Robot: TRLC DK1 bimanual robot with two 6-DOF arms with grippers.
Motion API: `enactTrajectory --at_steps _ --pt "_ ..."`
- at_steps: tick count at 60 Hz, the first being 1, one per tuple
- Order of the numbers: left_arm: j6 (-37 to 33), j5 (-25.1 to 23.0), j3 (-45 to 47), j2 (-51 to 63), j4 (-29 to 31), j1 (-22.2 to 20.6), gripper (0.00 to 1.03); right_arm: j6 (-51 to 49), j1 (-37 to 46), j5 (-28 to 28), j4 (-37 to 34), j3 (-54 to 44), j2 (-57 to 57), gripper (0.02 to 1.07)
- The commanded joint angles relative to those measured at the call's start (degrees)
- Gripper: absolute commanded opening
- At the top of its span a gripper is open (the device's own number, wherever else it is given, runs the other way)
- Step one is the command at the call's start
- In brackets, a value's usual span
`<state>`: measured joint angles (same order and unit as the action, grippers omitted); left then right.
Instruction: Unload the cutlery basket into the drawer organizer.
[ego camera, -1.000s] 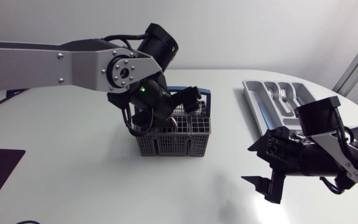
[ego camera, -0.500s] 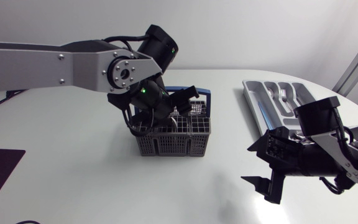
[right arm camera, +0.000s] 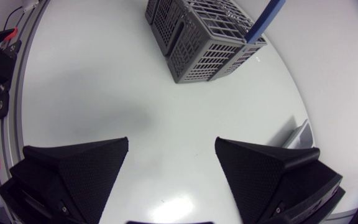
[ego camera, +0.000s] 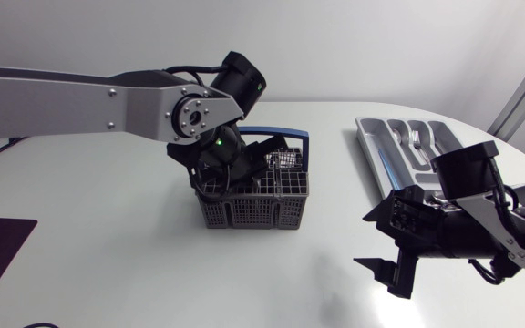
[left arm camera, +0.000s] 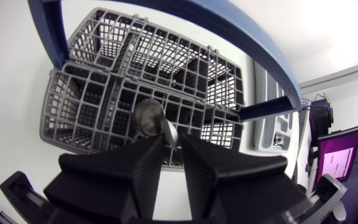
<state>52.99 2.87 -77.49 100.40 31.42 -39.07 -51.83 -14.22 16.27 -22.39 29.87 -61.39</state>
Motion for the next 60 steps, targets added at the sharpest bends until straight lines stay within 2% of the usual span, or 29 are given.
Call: enactTrajectory --at_steps 1,60 --pt "1.9 2.7 0.1 1.4 -0.3 0.0 0.04 0.0 -0.6 -0.4 0.4 -1.7 0.3 1.02" --pt "1.9 2.6 2.6 -6.0 -1.5 -1.1 0.04 0.5 -1.6 -1.1 0.7 -1.7 0.2 1.02"
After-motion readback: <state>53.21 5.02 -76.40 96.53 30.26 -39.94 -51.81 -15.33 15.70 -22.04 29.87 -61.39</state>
